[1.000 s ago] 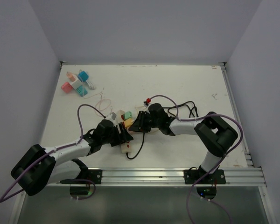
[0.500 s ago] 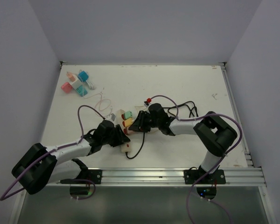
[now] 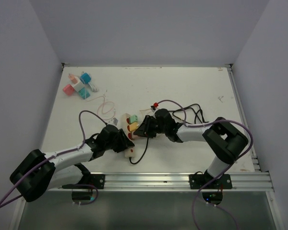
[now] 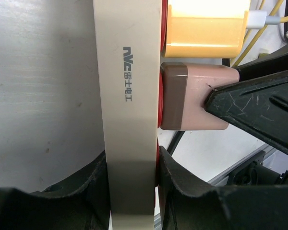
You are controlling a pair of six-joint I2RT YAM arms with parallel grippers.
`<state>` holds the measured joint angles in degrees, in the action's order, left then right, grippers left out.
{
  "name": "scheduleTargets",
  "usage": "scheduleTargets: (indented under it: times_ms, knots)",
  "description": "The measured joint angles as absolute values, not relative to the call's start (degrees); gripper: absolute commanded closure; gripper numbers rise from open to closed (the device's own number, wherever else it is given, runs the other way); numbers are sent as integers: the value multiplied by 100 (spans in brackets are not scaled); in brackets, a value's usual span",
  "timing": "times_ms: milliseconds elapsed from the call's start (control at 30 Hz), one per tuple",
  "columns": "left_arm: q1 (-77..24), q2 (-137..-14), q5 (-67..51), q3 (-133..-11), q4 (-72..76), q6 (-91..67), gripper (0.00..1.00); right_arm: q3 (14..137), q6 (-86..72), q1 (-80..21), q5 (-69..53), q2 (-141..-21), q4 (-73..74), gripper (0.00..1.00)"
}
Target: Pull the plug off the socket
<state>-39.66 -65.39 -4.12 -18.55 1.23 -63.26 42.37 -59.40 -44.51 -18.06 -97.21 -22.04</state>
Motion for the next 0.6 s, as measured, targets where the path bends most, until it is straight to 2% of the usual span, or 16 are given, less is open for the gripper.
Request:
scheduleTargets:
  times_ms: [267,600]
  knots:
    - [-4049,-6440,-353,-1855,3,-6501,100,3804,-6243,-4401,-1887,-9657,-2882,100]
    - [-4064,-6580,-329,-1925,32,-6490,100,3763,-6263,-4342,-1938,-9657,-2932,100]
